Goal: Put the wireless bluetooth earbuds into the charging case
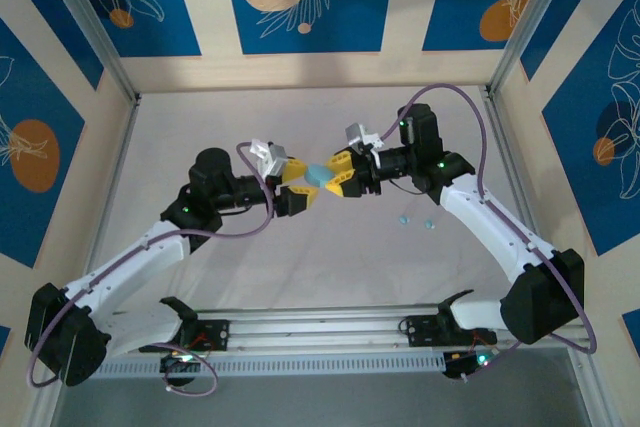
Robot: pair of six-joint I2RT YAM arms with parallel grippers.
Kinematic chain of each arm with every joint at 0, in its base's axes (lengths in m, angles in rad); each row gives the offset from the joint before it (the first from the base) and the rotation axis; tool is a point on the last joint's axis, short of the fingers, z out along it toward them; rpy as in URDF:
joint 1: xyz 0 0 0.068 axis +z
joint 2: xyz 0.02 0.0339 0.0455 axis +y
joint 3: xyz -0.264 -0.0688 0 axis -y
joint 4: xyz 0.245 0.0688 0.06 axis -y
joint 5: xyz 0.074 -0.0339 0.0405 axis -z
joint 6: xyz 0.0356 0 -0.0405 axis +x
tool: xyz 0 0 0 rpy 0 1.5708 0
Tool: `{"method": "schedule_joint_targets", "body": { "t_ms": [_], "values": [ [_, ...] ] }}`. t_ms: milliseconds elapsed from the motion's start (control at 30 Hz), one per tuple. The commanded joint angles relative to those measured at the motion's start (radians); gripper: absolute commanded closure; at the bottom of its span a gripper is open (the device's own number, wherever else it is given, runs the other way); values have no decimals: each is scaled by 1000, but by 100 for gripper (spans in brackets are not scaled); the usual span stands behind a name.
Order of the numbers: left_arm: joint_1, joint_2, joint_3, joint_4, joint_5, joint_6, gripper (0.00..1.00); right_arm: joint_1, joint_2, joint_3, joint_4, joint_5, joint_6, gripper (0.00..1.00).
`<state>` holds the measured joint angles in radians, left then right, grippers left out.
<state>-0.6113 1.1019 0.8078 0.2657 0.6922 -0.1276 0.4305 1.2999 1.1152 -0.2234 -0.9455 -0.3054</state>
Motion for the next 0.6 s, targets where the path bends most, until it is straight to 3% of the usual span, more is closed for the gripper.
{"method": "schedule_joint_targets", "body": {
  "t_ms": [0, 467, 567],
  "values": [
    [-14, 12, 34, 48, 65, 17, 38, 11, 2, 28, -24, 2, -13, 66],
    [-25, 33, 38, 113, 72, -10, 44, 17, 10, 28, -28, 7, -33, 66],
    [-26, 34, 39, 100, 72, -7, 49, 16, 9, 28, -28, 8, -37, 65]
  ]
}}
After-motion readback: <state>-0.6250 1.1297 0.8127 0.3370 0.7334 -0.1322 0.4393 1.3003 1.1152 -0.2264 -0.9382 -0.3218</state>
